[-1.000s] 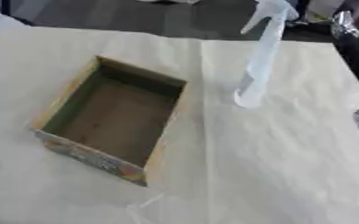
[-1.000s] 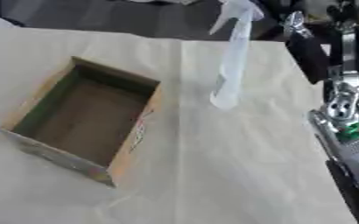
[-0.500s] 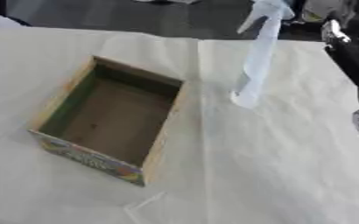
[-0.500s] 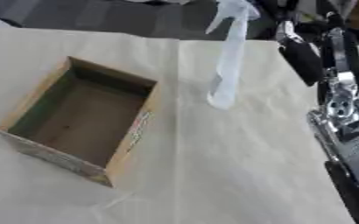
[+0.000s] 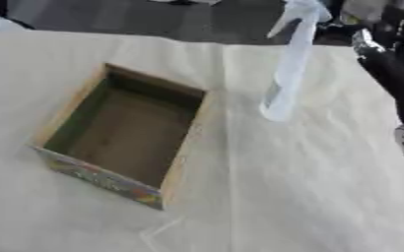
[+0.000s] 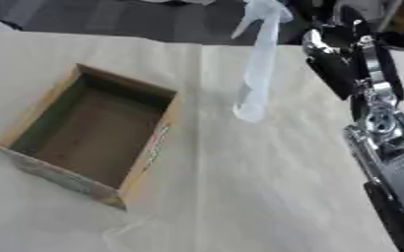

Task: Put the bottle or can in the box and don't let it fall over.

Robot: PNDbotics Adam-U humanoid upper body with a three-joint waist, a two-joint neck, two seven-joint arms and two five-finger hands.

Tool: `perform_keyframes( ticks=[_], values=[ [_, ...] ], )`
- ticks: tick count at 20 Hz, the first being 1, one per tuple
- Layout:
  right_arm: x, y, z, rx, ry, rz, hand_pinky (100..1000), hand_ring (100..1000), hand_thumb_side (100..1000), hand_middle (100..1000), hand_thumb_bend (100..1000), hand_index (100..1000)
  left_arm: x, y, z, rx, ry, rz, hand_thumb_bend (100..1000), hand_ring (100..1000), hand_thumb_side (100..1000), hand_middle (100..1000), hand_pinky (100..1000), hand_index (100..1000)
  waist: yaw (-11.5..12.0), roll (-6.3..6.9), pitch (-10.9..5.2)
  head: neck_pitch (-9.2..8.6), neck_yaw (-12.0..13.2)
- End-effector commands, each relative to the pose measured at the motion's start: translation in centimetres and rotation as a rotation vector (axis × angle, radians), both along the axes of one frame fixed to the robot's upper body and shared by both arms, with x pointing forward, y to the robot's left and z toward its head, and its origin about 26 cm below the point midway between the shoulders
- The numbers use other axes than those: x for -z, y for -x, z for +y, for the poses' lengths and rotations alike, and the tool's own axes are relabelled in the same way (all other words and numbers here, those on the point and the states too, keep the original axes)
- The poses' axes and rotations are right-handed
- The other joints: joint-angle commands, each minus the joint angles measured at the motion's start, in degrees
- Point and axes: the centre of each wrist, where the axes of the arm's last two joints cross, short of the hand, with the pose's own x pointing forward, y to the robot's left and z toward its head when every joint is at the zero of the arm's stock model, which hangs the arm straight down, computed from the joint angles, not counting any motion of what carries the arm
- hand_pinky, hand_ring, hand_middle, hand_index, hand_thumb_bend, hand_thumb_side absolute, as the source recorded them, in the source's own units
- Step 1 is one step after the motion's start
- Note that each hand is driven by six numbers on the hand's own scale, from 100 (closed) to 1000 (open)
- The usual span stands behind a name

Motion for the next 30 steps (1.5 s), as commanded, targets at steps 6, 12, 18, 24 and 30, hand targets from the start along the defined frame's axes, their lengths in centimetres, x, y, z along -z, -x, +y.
perform_keyframes(
  ticks=[6,12,18,24,30],
  values=[
    [-0.6,0.1,0.9,-0.003,0.120,0.033,1000,1000,587,1000,100,1000,-1.1,0.1,0.4,-0.005,-0.037,-0.021,334,799,509,803,995,777,0.3,0.11,-0.92,0.02,-0.1],
    [-0.5,-1.1,1.3,-0.059,0.082,0.066,1000,1000,607,1000,100,1000,-1.1,0.1,0.4,-0.001,-0.037,-0.022,334,798,509,804,995,777,0.6,0.17,-0.82,0.14,-0.3],
    [-0.6,-2.4,1.2,-0.118,0.037,0.108,1000,1000,621,1000,100,1000,-1.1,0.0,0.3,0.003,-0.035,-0.023,333,798,509,803,995,776,0.9,0.11,-0.69,0.25,-0.5],
    [-0.2,-3.6,0.9,-0.101,0.002,0.135,1000,1000,638,1000,100,1000,-1.1,0.0,0.2,0.006,-0.034,-0.023,333,797,509,803,996,776,1.2,0.14,-0.54,0.01,-0.7],
    [0.2,-4.3,0.8,-0.094,-0.024,0.146,1000,1000,652,1000,100,1000,-1.1,0.0,0.2,0.007,-0.033,-0.024,332,797,509,803,996,776,1.2,0.18,-0.35,-0.13,-0.8]
  ],
)
